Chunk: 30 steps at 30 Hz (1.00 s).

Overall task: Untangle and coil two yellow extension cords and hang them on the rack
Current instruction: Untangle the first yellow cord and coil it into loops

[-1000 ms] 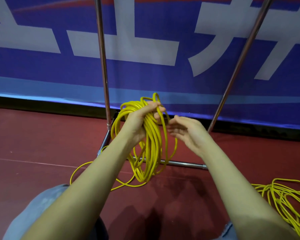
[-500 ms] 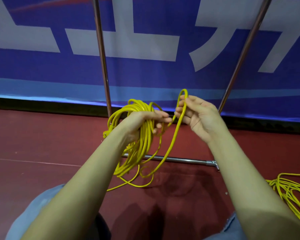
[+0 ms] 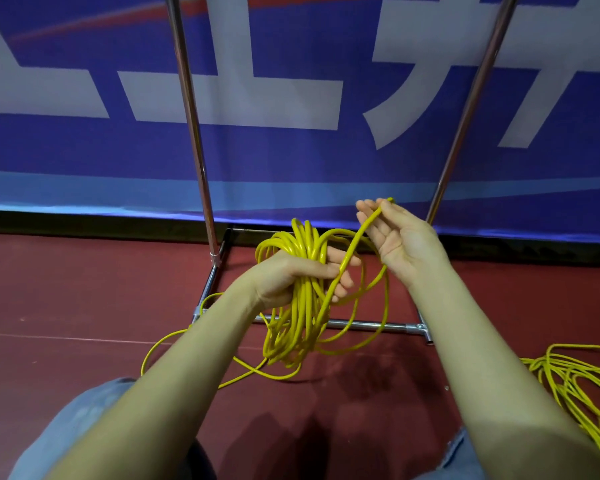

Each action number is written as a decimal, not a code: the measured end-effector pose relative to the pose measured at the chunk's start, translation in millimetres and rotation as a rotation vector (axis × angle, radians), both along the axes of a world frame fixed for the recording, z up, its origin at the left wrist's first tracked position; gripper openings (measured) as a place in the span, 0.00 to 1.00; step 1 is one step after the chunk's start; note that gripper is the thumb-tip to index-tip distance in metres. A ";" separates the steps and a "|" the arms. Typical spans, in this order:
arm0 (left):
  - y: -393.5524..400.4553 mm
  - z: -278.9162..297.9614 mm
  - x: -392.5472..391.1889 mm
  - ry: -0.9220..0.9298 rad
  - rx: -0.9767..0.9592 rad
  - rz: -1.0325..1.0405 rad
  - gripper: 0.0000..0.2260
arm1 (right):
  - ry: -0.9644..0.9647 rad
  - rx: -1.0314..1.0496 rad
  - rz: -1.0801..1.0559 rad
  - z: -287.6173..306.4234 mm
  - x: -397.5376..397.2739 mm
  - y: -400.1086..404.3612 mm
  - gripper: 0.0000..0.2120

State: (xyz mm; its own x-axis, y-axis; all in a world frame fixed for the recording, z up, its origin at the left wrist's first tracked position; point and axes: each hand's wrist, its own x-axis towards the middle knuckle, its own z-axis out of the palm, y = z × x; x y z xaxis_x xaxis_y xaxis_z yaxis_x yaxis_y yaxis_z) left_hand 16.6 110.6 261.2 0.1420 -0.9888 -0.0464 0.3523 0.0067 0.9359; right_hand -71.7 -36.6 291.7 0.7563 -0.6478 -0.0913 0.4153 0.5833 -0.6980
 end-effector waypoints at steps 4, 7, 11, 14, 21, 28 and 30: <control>-4.7 2.2 -6.0 0.026 -0.022 0.182 0.08 | 0.086 -0.124 0.064 -4.8 -4.2 -2.3 0.04; -7.9 9.5 -4.6 0.178 -0.107 0.406 0.07 | 0.214 -0.252 0.139 -6.4 -6.6 0.7 0.05; -8.7 13.5 11.5 0.466 -0.197 0.615 0.10 | 0.344 -0.423 0.340 -20.1 -2.1 16.0 0.05; -7.0 9.0 22.9 0.518 -0.221 0.705 0.07 | 0.401 -0.570 0.441 -30.9 5.7 29.1 0.05; -1.5 11.4 29.3 0.505 -0.204 0.712 0.09 | 0.462 -0.849 0.382 -31.6 12.8 40.9 0.04; 0.8 4.4 18.4 0.097 0.137 0.484 0.10 | 0.246 -0.577 0.189 -3.1 0.7 22.6 0.08; 1.5 2.9 13.2 0.015 0.189 0.327 0.09 | 0.202 -0.450 0.149 0.1 -0.8 17.0 0.08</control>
